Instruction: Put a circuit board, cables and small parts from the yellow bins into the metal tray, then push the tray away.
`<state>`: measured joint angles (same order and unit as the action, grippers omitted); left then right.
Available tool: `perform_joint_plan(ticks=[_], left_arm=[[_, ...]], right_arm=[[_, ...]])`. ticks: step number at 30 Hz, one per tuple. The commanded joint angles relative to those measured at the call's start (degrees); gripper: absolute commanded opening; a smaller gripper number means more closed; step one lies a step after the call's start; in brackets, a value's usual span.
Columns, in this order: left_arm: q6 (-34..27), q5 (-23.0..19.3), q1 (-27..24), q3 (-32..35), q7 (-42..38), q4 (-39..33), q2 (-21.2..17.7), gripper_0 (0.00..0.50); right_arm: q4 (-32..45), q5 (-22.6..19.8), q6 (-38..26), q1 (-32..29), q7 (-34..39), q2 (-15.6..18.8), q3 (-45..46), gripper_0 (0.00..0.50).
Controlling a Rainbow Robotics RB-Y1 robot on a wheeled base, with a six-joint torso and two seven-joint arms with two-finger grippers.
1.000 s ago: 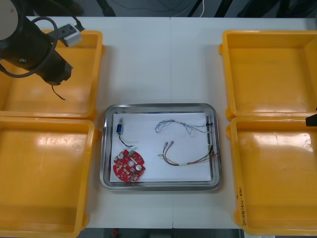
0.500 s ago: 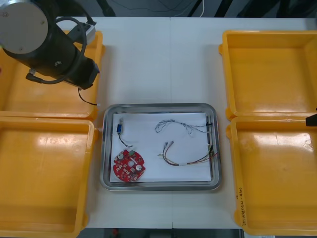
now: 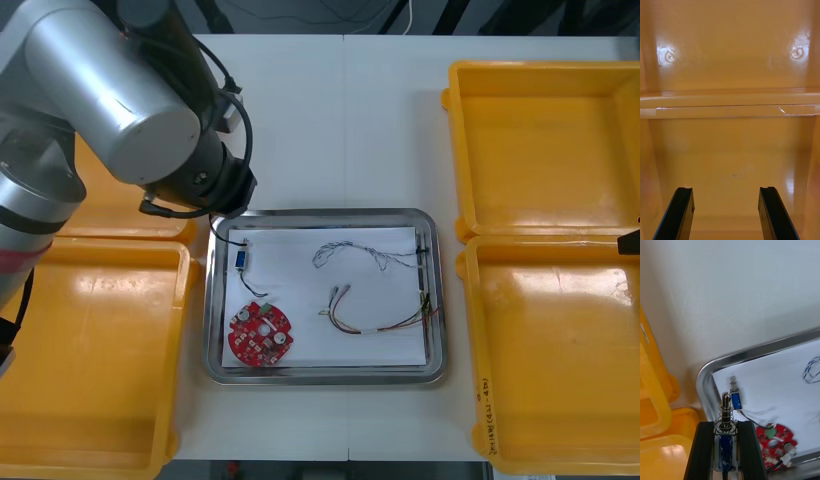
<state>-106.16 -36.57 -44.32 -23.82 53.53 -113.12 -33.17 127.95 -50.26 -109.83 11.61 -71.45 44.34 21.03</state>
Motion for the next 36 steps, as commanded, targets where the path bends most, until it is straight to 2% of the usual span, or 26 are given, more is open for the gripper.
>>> perform_joint_plan(ticks=[1, 8, 16, 24, 30, 31, 33, 34, 36], left_arm=[[2.63, 2.03, 0.12, -5.62, -6.42, -1.84, 1.44, 0.0], [7.9, 3.0, 0.38, -12.39, -14.6, -0.26, 1.35, 0.0], [17.31, 5.2, 0.47, -19.77, -16.62, 6.77, 0.92, 0.0], [21.88, 6.6, 0.47, -23.11, -17.76, 10.55, 0.92, 0.0], [22.93, 7.13, 0.91, -23.64, -18.2, 10.99, 0.74, 0.014], [23.02, 7.13, 0.91, -23.73, -18.29, 10.99, 0.74, 0.051], [23.02, 7.22, 0.91, -23.73, -18.55, 10.91, 0.74, 0.193], [23.11, 7.13, 0.91, -23.73, -18.73, 10.82, 0.74, 0.303], [23.11, 7.4, 0.91, -23.73, -19.17, 10.55, 0.74, 0.466]], right_arm=[[1.78, 0.6, -0.17, 0.25, 2.19, -0.49, 0.15, 0.5], [1.78, 0.95, -0.17, 0.25, 2.19, -0.49, 0.15, 0.5], [1.78, 1.04, -0.17, 0.25, 2.19, -0.49, 0.15, 0.5], [1.78, 1.13, -0.17, 0.25, 2.19, -0.49, 0.15, 0.5], [1.78, 1.13, -0.17, 0.25, 2.19, -0.49, 0.15, 0.5], [1.78, 1.13, -0.17, 0.25, 2.19, -0.49, 0.15, 0.5], [1.78, 1.13, -0.17, 0.25, 2.19, -0.49, 0.15, 0.5], [1.78, 1.04, -0.17, 0.25, 2.19, -0.49, 0.15, 0.5], [1.78, 1.04, -0.17, 0.25, 2.19, -0.49, 0.15, 0.5]])
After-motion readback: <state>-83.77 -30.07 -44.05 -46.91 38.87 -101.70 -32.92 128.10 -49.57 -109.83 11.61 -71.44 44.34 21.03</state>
